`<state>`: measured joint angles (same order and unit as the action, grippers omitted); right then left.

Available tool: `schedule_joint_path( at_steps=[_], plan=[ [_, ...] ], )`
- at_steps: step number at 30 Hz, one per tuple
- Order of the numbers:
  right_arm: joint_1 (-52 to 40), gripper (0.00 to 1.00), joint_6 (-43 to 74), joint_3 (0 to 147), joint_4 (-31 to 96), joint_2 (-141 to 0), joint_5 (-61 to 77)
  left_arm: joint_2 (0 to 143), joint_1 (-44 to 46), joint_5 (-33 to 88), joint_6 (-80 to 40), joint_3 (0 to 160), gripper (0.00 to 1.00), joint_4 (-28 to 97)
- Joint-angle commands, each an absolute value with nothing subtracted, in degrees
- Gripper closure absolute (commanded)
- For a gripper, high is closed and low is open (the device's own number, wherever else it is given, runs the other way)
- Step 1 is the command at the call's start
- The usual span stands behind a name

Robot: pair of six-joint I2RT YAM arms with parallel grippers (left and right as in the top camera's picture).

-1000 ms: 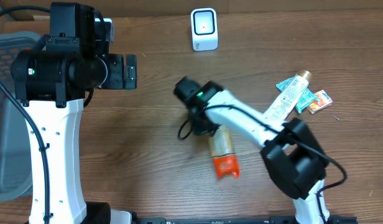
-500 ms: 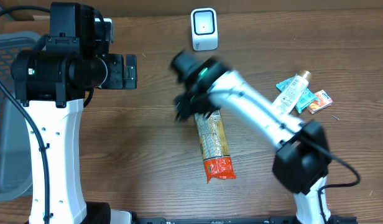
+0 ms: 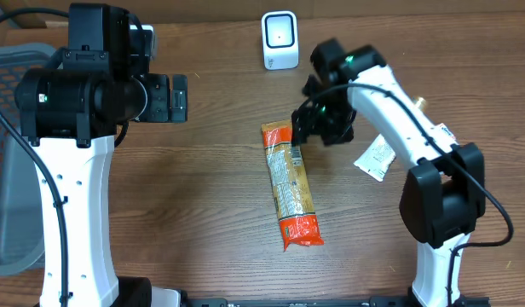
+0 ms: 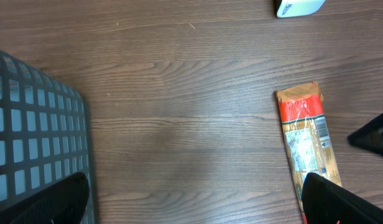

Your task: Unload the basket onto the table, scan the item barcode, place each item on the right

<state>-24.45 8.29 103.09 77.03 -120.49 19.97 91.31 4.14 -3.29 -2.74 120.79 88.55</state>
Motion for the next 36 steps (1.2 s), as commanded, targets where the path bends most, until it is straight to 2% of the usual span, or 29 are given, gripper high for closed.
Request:
schedule_joint_path(
  at_steps=[1,6,18,26,28,31,33,36],
  plan=[
    [-26.2,0.20,7.2,98.3,74.6,-118.9,22.0,91.5,4.5,-3.4,-1.7,121.2,0.00,88.5],
    [-26.9,0.20,7.2,91.7,70.4,-118.9,21.9,91.5,4.5,-3.4,-1.7,121.2,0.00,88.5],
    [-26.8,0.20,2.5,87.8,67.8,-118.9,18.4,91.5,4.5,-3.4,-1.7,121.2,0.00,88.5],
    [-25.3,0.21,-2.0,80.2,63.4,-118.9,28.1,91.5,4.5,-3.4,-1.7,121.2,0.00,88.5],
    [-25.2,0.30,-1.9,78.8,62.3,-118.9,29.1,91.5,4.5,-3.4,-1.7,121.2,0.00,88.5],
    [-25.2,0.63,-1.7,77.9,61.5,-118.9,29.7,91.5,4.5,-3.4,-1.7,121.2,0.00,88.5],
    [-25.2,0.80,-1.6,78.0,61.3,-118.9,29.7,91.5,4.5,-3.4,-1.7,121.2,0.00,88.5],
    [-25.2,0.89,-1.5,78.6,61.1,-118.9,29.7,91.5,4.5,-3.4,-1.7,121.2,0.00,88.5]
  ],
)
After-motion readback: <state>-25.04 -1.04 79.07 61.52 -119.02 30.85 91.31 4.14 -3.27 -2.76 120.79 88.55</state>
